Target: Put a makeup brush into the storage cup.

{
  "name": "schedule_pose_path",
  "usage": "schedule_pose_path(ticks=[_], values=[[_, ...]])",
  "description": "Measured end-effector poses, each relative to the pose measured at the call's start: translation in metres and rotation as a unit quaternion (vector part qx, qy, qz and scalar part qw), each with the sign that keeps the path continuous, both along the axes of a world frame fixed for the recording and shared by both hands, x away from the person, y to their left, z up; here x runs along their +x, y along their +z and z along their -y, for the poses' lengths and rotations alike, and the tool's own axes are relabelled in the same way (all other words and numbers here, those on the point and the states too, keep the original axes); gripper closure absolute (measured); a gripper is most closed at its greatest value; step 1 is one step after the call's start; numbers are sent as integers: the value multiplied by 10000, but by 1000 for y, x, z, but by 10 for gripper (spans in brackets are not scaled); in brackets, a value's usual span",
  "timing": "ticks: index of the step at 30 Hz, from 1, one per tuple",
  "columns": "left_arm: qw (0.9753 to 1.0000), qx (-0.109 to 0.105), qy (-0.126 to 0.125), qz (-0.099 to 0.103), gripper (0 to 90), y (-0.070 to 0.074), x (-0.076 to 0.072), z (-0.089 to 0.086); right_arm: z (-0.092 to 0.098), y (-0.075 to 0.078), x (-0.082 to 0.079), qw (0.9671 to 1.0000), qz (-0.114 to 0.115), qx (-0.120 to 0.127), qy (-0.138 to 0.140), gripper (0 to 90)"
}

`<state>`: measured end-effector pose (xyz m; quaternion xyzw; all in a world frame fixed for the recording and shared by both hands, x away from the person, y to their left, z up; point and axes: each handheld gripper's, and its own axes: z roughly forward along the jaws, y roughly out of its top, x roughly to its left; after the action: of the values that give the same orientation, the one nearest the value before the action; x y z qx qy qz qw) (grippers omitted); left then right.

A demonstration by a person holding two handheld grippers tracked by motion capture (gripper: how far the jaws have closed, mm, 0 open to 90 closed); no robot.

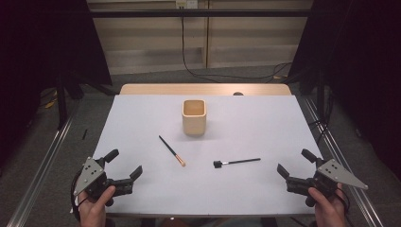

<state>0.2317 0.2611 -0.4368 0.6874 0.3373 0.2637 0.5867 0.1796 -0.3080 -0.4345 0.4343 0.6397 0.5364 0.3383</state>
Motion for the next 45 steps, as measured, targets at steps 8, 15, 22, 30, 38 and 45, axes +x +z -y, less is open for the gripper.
schedule_pose_path(ticks=[8, 15, 22, 30, 38, 45], values=[[10000, 11, 76, -53, 13, 1, 3, -2, -2, -1, -1, 9999, -12, -43, 165, 0], [9999, 101, -52, -6, 14, 2, 3, 3, -1, -2, 0, 9998, -44, 42, 193, 0], [9995, 263, -169, -82, 24, 5, 9, 13, -1, -2, 0, 9998, -86, 117, 161, 0], [9993, 271, -186, 173, 24, 32, 14, 21, -3, -1, -3, 9997, -90, 104, 187, 0], [9978, 530, -322, 222, 26, 35, 25, 33, -3, 0, -2, 9997, -96, 112, 200, 0], [9986, 270, -398, 207, 25, 46, 33, 38, -4, -1, -2, 9997, -101, 98, 200, 0]])
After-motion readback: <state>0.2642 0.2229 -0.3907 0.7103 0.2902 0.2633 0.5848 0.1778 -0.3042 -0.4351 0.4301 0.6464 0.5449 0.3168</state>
